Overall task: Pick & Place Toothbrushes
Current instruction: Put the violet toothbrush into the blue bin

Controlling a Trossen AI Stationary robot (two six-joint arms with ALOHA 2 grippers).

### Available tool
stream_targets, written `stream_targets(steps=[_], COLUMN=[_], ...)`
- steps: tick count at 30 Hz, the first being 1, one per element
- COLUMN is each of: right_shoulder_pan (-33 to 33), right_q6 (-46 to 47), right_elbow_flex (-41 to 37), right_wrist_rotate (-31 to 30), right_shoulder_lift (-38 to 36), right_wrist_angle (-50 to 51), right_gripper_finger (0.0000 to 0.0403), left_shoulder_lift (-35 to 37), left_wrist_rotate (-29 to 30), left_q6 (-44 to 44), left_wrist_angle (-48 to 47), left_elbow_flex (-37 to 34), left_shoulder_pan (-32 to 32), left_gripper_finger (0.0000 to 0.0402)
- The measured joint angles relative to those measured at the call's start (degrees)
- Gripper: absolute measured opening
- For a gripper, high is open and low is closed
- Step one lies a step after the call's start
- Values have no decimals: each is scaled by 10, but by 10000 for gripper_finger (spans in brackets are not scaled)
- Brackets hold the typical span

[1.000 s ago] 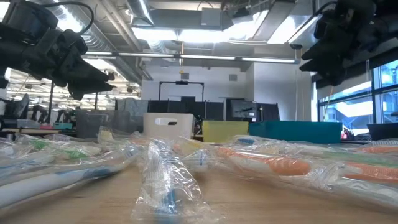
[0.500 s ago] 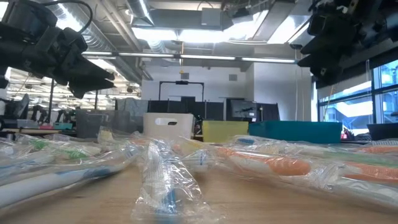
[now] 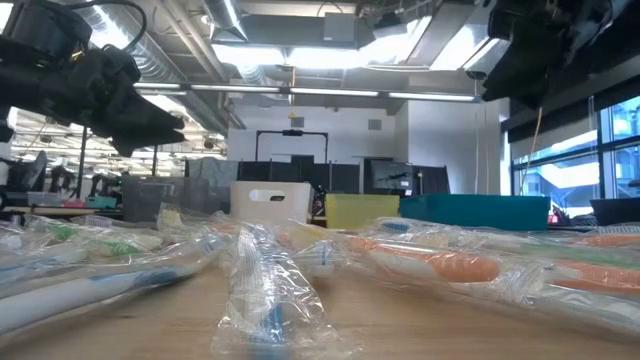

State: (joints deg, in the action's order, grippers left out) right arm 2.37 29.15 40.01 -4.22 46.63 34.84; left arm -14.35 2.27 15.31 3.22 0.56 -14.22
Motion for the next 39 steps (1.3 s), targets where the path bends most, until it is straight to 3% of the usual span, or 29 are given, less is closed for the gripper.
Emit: stream_targets(steps=[7,15,31,39], right_shoulder_pan=[-2,-2,-2,-2], right_q6=[107,154,174,184], right_elbow_flex=[23,23,23,23], right_wrist_rotate=[-29,-22,-24,-24], right_shoulder_lift=[51,108,265,327], right_wrist_angle=[117,143,179,186], right_gripper_finger=[85,82,195,224], left_shoulder_lift=[0,0,0,0], left_wrist_rotate=[23,1,-39,-38], left_q6=[0,0,0,0], left_wrist_angle=[0,0,0,0], left_elbow_flex=[0,0,0,0], left_shoulder_pan=[0,0,0,0], left_gripper_finger=[182,182,182,182])
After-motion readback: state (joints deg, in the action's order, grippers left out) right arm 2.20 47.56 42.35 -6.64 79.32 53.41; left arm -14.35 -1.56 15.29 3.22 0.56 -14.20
